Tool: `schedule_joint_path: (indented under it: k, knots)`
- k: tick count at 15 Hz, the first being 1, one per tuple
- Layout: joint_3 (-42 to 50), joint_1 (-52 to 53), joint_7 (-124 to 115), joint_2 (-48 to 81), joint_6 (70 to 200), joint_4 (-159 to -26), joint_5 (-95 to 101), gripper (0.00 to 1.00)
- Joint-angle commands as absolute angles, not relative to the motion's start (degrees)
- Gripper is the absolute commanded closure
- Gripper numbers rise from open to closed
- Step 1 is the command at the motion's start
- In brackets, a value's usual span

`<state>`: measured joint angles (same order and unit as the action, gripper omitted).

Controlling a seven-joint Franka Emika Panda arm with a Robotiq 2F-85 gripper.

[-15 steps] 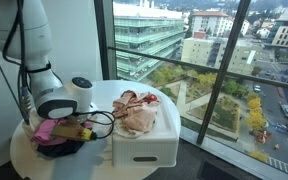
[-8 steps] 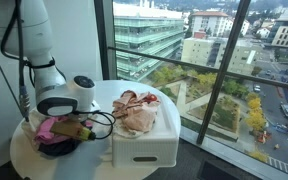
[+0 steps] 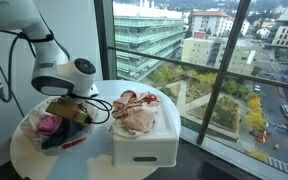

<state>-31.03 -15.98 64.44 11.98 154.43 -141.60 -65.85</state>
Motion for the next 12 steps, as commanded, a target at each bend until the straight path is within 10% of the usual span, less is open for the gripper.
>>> schedule_joint_path:
  k: [1,12]
  knots:
    - [-25.0,-8.7,70.2,8.6,145.9,-139.5,-69.5,0.9]
    - [-17.0,10.5,68.2,26.2,151.6,-124.2,-48.8,0.91]
